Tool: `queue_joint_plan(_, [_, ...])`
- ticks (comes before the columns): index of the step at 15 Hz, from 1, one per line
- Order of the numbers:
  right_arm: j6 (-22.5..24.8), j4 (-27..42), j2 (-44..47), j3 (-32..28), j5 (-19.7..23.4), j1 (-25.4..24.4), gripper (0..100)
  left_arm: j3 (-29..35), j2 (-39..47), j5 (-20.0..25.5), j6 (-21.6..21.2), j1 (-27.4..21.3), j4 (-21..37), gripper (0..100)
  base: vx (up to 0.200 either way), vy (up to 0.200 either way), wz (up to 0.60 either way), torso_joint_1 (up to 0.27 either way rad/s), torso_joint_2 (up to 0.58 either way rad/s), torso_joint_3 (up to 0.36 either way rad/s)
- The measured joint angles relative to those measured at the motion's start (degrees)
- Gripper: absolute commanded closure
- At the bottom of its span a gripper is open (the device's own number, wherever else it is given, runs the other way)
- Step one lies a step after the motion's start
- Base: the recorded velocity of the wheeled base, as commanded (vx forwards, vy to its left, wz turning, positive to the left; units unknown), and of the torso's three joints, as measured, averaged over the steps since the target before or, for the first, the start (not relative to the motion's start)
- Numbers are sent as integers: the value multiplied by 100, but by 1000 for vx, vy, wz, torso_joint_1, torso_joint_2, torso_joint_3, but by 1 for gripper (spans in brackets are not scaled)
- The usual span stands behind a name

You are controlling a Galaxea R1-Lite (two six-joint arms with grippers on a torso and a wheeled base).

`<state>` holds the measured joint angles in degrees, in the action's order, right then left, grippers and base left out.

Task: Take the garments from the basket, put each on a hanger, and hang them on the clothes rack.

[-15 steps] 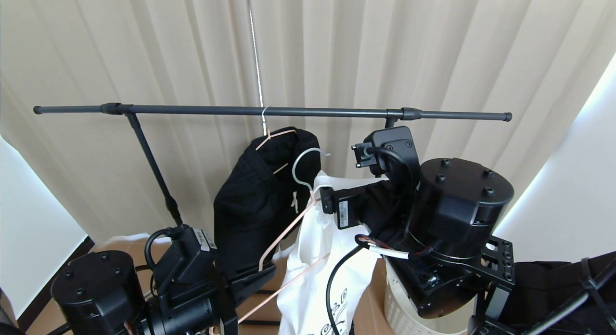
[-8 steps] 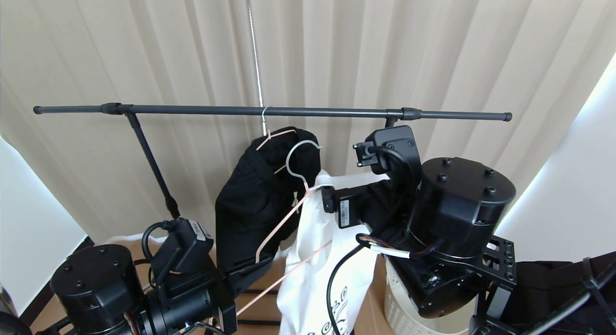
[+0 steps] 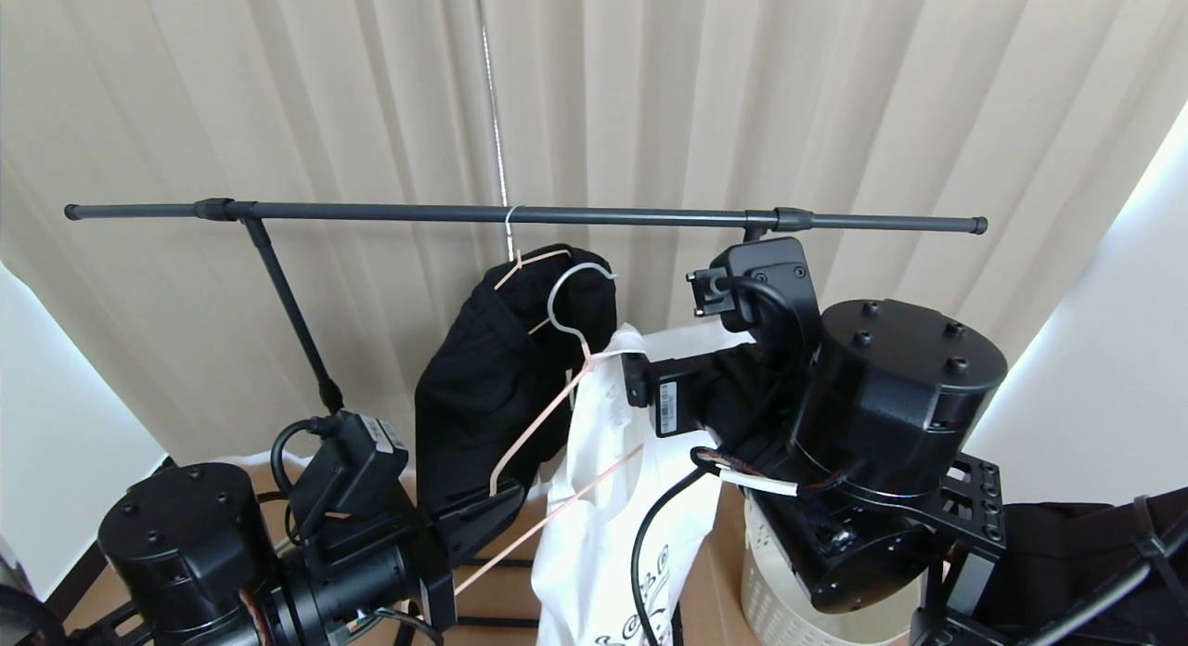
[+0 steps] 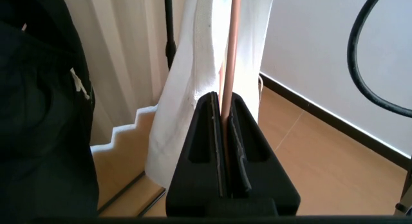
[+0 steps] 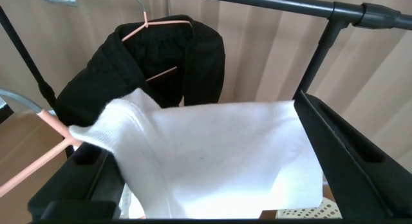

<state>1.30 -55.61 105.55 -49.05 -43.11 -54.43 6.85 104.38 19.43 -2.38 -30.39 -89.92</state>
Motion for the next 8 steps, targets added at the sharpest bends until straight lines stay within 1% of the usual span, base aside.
queue_joint_plan(8, [0, -2, -37, 29, -16, -33, 0, 85, -11, -2, 0, 162, 1, 100, 0, 0, 0, 0, 0, 0])
